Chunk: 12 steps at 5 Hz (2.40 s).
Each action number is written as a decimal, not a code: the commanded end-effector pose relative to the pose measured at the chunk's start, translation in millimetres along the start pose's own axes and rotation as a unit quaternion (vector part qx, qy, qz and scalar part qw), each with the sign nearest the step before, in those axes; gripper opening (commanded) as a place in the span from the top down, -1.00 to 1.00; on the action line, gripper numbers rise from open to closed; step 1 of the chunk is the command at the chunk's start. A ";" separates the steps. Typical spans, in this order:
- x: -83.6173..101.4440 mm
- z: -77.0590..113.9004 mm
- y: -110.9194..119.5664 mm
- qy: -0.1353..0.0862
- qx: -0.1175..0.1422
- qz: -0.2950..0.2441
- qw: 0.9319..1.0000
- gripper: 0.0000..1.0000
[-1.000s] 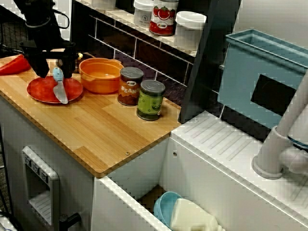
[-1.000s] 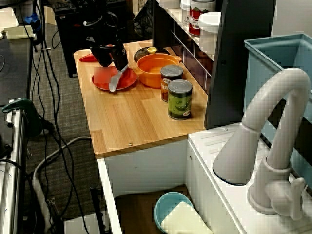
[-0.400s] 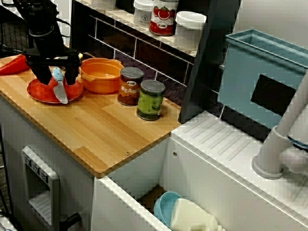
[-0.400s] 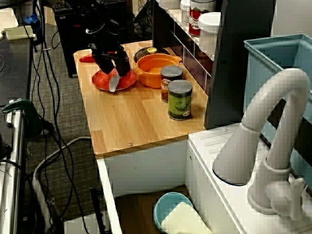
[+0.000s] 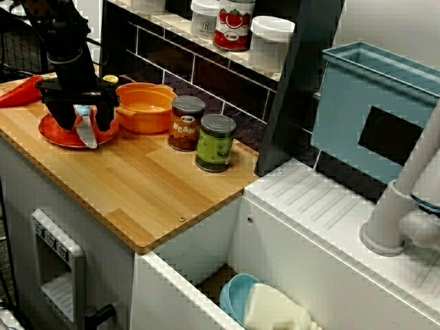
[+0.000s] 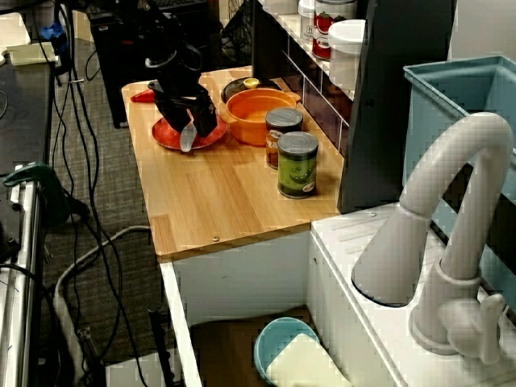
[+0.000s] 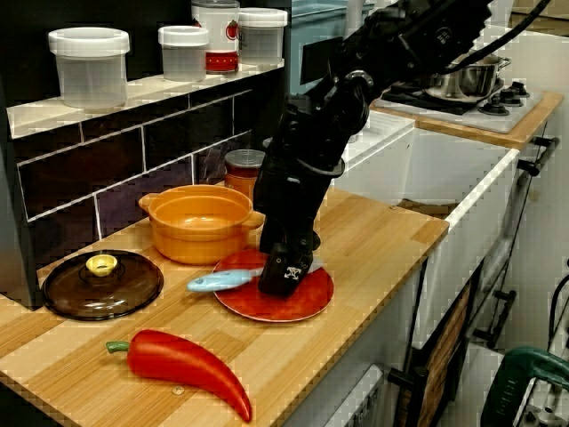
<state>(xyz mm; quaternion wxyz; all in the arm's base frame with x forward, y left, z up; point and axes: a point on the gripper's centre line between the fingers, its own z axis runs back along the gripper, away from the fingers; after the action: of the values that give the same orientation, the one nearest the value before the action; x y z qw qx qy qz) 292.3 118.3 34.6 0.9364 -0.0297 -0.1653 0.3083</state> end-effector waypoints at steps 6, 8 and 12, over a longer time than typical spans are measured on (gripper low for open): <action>18.8 34.2 0.1 0.036 -0.042 -0.002 0.998 1.00; 20.3 61.2 -1.6 0.044 -0.071 -0.005 0.996 1.00; -30.8 74.6 -56.8 0.072 -0.109 -0.133 0.982 1.00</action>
<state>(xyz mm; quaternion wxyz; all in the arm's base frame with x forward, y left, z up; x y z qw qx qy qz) 280.2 46.9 91.4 0.9712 -0.1366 -0.1074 0.1628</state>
